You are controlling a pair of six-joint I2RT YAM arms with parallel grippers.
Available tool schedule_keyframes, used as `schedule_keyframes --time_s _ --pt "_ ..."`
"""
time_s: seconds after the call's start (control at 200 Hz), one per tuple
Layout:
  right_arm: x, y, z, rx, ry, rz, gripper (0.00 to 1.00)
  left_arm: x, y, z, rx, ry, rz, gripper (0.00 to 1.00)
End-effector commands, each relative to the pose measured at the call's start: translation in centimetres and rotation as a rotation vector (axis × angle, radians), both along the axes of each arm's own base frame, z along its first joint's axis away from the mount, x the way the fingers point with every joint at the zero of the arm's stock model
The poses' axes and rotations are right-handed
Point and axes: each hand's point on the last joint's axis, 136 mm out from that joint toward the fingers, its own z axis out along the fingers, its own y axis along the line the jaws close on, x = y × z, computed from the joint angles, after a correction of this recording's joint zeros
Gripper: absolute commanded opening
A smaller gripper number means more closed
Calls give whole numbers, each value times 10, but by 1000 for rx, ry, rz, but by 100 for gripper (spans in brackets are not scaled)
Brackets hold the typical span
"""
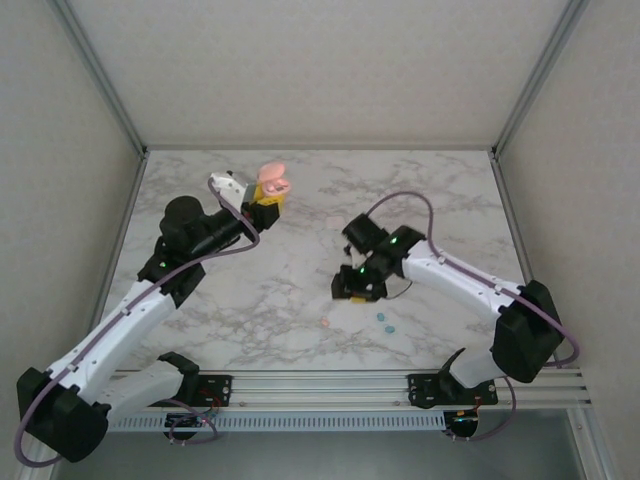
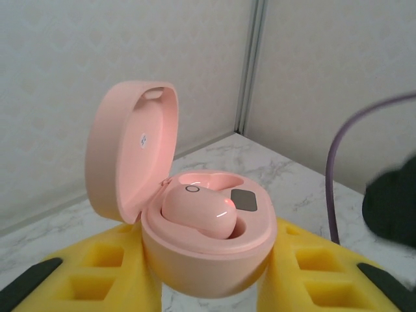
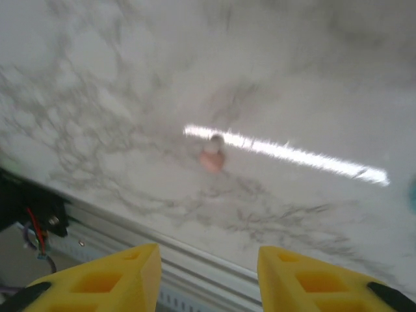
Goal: Insert wireless bluetooth earbuds into charging case
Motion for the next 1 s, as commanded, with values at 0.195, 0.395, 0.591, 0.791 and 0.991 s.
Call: schedule_keyframes --time_s 0.195,0.395,0.591,0.791,0.991 --pt "4 25 -39 -126 -178 124 49 -44 30 7 -1 -22 35 15" --pt "-4 43 -60 -222 -167 266 51 -59 40 3 27 -25 45 16" --pt "-6 44 -81 -354 -145 299 51 -59 46 4 26 -49 77 16" --pt "-6 32 -93 -449 -149 287 51 -57 47 6 35 -69 90 17" --pt "-8 17 -94 -506 -142 312 46 -55 45 7 50 -72 84 17"
